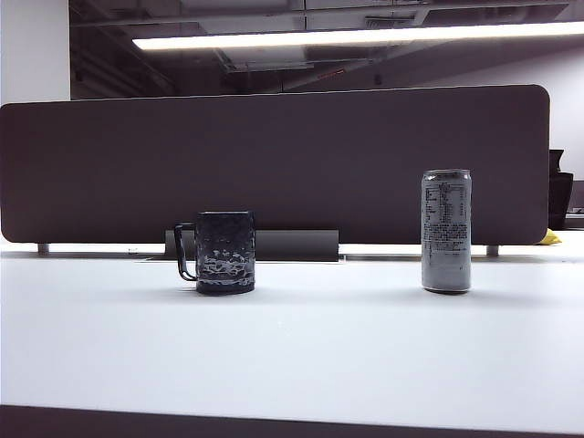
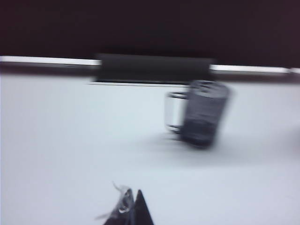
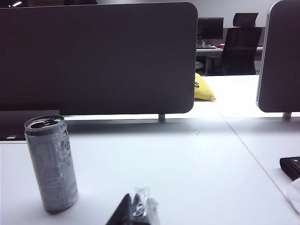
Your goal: Pick up the metal can, pour some water into the cup, then place the can back on the table.
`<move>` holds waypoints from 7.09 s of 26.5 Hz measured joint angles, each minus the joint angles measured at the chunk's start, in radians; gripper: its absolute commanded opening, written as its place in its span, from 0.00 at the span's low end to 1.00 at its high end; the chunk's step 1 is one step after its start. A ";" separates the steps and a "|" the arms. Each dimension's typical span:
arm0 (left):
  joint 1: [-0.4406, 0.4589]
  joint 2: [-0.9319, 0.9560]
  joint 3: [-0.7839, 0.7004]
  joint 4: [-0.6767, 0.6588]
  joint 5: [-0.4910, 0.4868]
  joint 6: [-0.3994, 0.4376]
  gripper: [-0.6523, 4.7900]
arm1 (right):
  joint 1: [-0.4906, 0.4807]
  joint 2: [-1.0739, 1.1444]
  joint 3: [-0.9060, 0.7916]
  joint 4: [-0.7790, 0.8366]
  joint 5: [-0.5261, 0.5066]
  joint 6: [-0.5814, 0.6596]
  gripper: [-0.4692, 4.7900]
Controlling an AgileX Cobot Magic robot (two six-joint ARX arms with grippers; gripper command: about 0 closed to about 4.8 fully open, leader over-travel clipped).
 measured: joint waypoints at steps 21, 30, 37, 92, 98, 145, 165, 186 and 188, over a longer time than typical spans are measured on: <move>-0.271 0.000 0.000 0.000 0.293 0.000 0.11 | 0.138 0.380 0.241 0.142 -0.309 0.200 0.68; -0.270 0.000 0.000 0.000 0.293 0.000 0.11 | 0.315 1.209 0.458 0.505 -0.102 -0.002 1.00; -0.270 0.000 0.000 -0.001 0.293 0.000 0.11 | 0.312 1.581 0.487 0.898 0.026 0.060 1.00; -0.270 0.000 0.000 0.000 0.293 0.000 0.11 | 0.310 2.027 0.792 1.100 0.058 0.061 0.60; -0.270 0.000 0.000 0.000 0.293 0.000 0.11 | 0.310 2.027 0.793 1.100 0.058 0.060 0.56; -0.269 0.000 0.000 0.000 0.293 0.000 0.11 | 0.500 2.034 1.163 0.729 -0.135 -0.245 0.57; -0.034 0.000 0.000 0.000 0.291 0.000 0.11 | 0.562 2.049 1.343 0.583 -0.182 -0.391 0.57; -0.033 0.000 0.000 -0.001 0.291 0.000 0.11 | 0.631 2.138 1.461 0.493 -0.193 -0.582 0.57; -0.033 0.000 0.000 0.000 0.291 0.000 0.11 | 0.632 2.147 1.468 0.491 -0.180 -0.608 0.57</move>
